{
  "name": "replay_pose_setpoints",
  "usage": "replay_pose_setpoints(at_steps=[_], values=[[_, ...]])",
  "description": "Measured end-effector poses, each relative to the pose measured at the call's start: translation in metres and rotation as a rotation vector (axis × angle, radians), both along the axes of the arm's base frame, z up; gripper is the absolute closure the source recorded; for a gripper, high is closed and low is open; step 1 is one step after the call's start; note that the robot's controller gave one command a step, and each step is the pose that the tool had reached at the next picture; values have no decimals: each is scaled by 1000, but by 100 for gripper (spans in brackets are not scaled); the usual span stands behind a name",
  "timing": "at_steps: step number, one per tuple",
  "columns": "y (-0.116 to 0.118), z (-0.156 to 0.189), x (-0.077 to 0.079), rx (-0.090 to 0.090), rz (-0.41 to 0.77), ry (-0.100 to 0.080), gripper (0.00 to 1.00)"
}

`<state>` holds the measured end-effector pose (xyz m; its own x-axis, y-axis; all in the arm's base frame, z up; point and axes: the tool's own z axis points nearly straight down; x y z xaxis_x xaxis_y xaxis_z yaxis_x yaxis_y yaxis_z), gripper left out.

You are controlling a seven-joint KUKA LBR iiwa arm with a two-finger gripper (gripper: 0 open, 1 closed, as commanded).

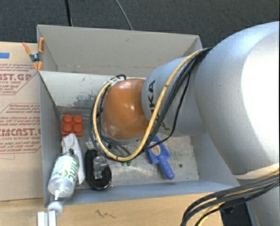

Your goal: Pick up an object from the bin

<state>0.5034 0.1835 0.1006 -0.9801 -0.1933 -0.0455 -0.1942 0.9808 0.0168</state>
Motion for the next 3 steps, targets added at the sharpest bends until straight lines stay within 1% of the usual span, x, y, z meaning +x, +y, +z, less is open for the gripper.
replay_pose_setpoints(at_steps=[3], values=[[0, 0, 0, 0, 0, 0, 100]])
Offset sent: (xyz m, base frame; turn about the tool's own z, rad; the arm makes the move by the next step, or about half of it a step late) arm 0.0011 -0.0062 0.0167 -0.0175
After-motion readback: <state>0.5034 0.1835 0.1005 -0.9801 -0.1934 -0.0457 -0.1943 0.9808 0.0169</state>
